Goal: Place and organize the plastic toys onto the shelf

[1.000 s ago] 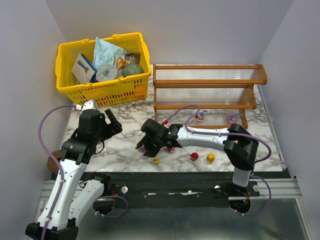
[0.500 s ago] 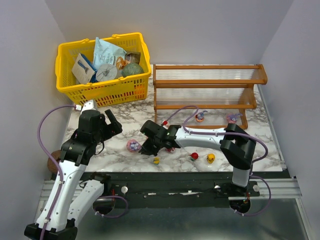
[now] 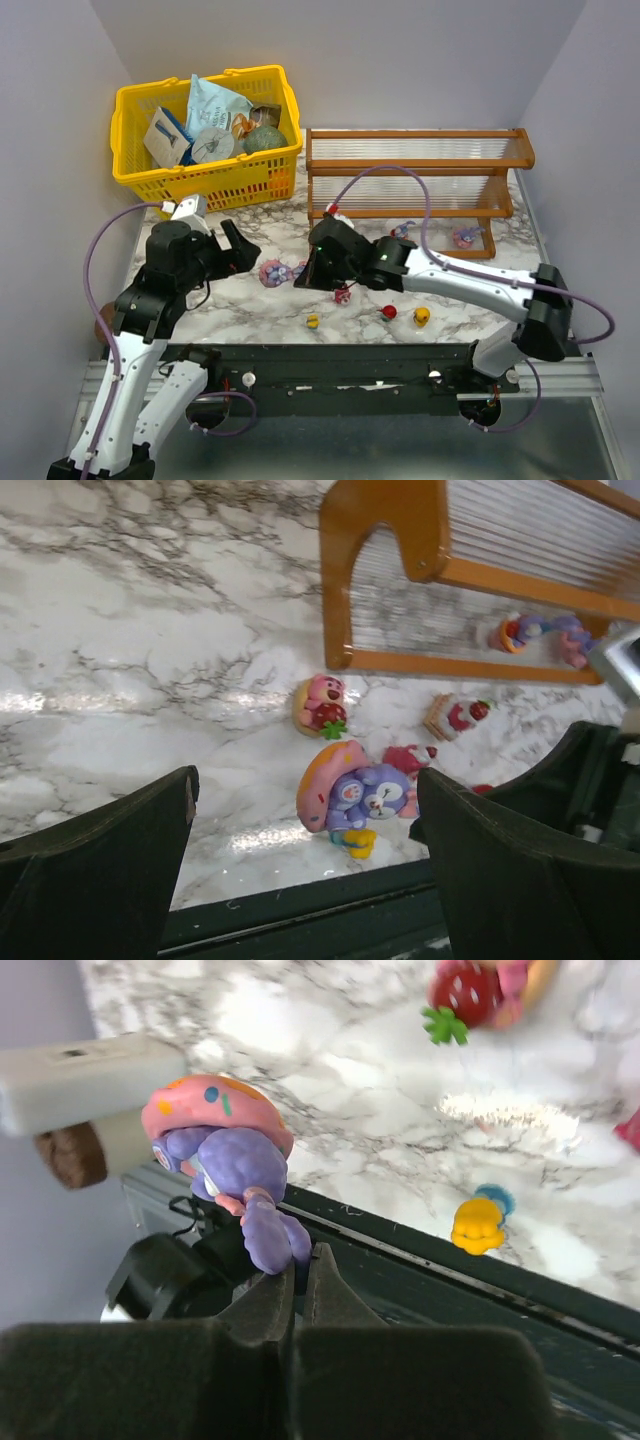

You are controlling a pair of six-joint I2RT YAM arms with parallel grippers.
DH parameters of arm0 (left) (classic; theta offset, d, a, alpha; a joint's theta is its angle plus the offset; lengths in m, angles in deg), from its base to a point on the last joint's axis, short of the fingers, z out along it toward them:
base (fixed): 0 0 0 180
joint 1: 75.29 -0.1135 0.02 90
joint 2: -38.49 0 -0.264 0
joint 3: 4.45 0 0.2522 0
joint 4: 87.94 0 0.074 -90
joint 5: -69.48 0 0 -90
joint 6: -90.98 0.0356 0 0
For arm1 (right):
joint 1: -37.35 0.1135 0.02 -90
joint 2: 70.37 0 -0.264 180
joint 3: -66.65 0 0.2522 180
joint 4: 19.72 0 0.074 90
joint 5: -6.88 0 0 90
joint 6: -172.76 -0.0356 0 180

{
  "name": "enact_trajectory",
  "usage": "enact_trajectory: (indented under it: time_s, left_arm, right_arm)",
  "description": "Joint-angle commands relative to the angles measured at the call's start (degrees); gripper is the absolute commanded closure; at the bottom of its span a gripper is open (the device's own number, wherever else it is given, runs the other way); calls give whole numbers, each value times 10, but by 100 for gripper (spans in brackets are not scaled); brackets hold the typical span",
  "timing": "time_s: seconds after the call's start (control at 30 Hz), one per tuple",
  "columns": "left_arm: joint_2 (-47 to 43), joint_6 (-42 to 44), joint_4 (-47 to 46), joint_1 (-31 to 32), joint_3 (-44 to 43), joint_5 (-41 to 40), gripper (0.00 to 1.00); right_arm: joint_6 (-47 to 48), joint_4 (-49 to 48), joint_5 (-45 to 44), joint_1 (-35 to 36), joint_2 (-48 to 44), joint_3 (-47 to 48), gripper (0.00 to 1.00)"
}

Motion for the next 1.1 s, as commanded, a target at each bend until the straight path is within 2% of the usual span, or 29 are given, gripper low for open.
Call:
enact_trajectory:
  time_s: [0.0, 0.03, 0.07, 0.13, 0.17, 0.37, 0.53, 0.67, 1.07]
  left_arm:
    - [14, 75, -50, 2, 7, 197, 1]
    - [23, 82, -68, 2, 13, 264, 1]
    - [26, 83, -77, 2, 18, 284, 1]
    - [38, 76, -109, 2, 28, 327, 1]
    - [40, 70, -124, 2, 35, 382, 1]
    - [58, 9, -249, 4, 83, 506, 1]
    - [64, 34, -206, 6, 83, 478, 1]
    - [66, 21, -224, 18, 108, 478, 1]
    - [95, -19, -295, 140, 170, 469, 3]
  right_arm:
    - [227, 4, -24, -4, -67, -5, 99]
    - [261, 5, -7, -4, -73, -5, 99]
    - [318, 20, 21, -4, -82, -1, 99]
    - [361, 51, 44, -4, -88, 16, 99]
    - [400, 78, 69, -4, -94, 20, 99]
    - [487, 137, 42, -4, -133, 3, 99]
    - [512, 145, 18, -6, -157, 2, 99]
    - [528, 153, 19, -6, -153, 15, 99]
    - [593, 188, 79, -6, -135, 76, 99]
